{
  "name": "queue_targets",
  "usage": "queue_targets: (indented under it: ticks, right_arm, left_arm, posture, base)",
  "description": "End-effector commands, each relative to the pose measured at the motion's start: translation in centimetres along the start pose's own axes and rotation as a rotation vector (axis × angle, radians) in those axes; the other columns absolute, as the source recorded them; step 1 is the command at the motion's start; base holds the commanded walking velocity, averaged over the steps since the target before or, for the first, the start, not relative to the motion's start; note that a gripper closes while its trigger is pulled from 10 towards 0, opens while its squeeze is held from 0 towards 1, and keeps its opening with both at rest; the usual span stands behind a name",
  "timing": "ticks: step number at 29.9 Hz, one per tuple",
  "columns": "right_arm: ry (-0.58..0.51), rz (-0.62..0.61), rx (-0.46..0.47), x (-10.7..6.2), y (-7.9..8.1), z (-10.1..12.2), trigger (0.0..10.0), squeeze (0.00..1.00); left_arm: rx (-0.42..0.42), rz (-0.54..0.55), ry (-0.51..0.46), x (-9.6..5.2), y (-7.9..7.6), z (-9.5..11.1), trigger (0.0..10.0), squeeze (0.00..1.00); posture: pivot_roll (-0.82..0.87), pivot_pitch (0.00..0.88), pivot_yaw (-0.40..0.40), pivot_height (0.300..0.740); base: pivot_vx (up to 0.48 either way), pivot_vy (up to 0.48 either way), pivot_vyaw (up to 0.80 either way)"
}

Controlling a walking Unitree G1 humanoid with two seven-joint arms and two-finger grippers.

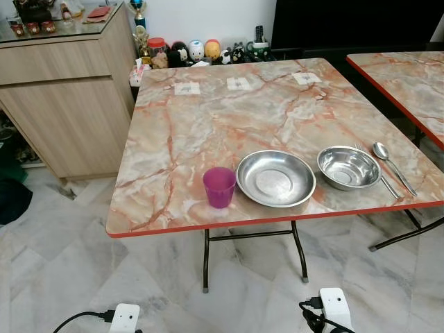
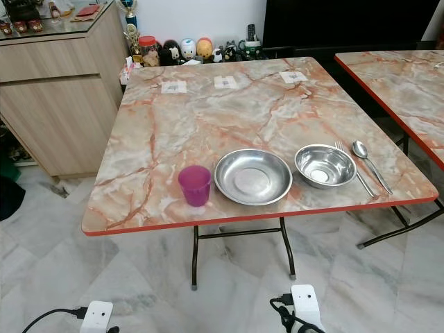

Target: Setting the table

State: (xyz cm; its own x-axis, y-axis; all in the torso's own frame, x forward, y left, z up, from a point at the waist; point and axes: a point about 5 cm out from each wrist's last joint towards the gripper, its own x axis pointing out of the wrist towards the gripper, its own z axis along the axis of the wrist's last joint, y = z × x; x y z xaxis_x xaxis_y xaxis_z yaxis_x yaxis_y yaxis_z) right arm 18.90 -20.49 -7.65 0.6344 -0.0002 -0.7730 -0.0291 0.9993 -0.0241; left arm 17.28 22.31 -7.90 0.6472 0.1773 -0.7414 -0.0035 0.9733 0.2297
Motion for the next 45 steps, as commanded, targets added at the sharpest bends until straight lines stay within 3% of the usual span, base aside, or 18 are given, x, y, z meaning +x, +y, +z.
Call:
queue_targets:
  ticks: [1, 23, 33, 38, 39, 40, 43, 45]
  right_arm:
    - [0.034, -0.094, 0.319, 0.3, 0.1, 0.4, 10.0, 0.0]
    - [0.023, -0.075, 0.349, 0.4, 0.5, 0.4, 10.0, 0.0]
    - [0.002, -0.063, 0.196, 0.4, 0.2, 1.1, 10.0, 0.0]
    - [-0.036, -0.066, 0.177, 0.4, 0.1, 1.5, 10.0, 0.0]
    - [-0.049, -0.047, 0.088, 0.5, 0.1, 1.9, 10.0, 0.0]
    - [-0.068, -0.047, 0.072, 0.4, 0.1, 2.1, 10.0, 0.0]
    - [-0.086, -0.063, 0.094, 0.4, 0.0, 2.1, 10.0, 0.0]
    - [-0.122, -0.088, 0.184, 0.3, -0.1, 2.1, 10.0, 0.0]
  left_arm:
    - [-0.173, -0.079, 0.038, 0.6, 0.5, 1.3, 10.0, 0.0]
    - [-0.158, -0.105, 0.025, 0.7, 0.5, 1.8, 10.0, 0.0]
    - [-0.17, -0.102, 0.033, 0.6, 0.4, 1.4, 10.0, 0.0]
    - [-0.169, -0.105, 0.033, 0.6, 0.3, 1.4, 10.0, 0.0]
    - [-0.169, -0.107, 0.032, 0.6, 0.3, 1.4, 10.0, 0.0]
    - [-0.171, -0.106, 0.03, 0.6, 0.3, 1.5, 10.0, 0.0]
    - [-0.172, -0.105, 0.029, 0.6, 0.3, 1.5, 10.0, 0.0]
    - [-0.172, -0.104, 0.029, 0.6, 0.3, 1.4, 10.0, 0.0]
  posture:
    - [0.0, 0.021, 0.024, 0.74]
    - [-0.01, 0.005, 0.036, 0.74]
    - [-0.04, 0.024, 0.034, 0.74]
    - [-0.04, 0.027, 0.036, 0.74]
    - [-0.04, 0.029, 0.036, 0.74]
    - [-0.04, 0.029, 0.034, 0.74]
    - [-0.04, 0.029, 0.033, 0.74]
    - [-0.04, 0.027, 0.027, 0.74]
  base:
    - [0.0, 0.0, 0.0]
    - [0.0, 0.0, 0.0]
    - [0.0, 0.0, 0.0]
    - [0.0, 0.0, 0.0]
    - [0.0, 0.0, 0.0]
    - [0.0, 0.0, 0.0]
    - [0.0, 0.0, 0.0]
    - [0.0, 0.0, 0.0]
